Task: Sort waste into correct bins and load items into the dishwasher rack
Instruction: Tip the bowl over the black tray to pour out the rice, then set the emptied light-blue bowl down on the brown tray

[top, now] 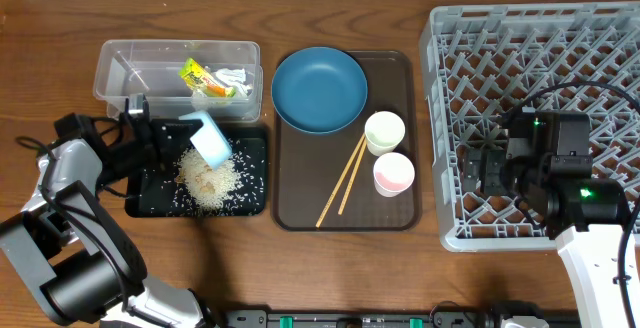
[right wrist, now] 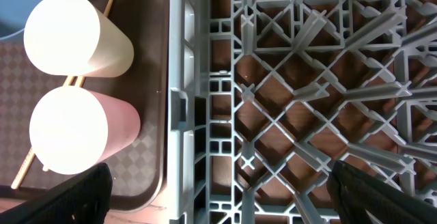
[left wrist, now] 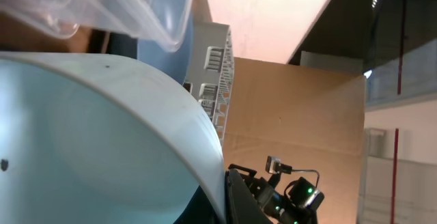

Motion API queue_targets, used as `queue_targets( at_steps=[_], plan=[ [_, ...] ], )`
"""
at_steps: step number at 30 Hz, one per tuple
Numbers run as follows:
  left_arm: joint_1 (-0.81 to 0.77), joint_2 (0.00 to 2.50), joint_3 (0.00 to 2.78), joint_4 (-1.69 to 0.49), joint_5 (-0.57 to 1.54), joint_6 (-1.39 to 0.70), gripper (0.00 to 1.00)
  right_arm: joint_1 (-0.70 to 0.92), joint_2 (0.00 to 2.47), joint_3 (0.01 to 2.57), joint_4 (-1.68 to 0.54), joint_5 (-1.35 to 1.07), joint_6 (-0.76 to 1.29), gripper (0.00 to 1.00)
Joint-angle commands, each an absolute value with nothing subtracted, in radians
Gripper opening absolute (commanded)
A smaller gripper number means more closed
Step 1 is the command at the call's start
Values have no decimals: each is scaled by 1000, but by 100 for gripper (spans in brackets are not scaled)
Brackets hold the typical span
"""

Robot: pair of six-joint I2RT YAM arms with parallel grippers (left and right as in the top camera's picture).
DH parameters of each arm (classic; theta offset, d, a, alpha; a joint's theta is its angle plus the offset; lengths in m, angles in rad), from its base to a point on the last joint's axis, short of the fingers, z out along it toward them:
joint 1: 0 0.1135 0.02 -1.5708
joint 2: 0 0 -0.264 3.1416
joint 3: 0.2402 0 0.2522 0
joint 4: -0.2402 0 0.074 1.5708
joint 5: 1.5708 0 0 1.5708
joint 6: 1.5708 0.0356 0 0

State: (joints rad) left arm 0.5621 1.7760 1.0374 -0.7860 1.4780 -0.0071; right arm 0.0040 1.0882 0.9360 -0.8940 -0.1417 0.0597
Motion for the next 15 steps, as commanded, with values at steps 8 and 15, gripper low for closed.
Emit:
queue_targets(
  at_steps=[8,15],
  plan=[
    [355,1583,1047,-801,1253,12,6,20,1084,957,-891,-147,55,99],
    [13,1444,1048,-746,840,-41,9,20,1084,957,-891,-147,54,99]
  ],
)
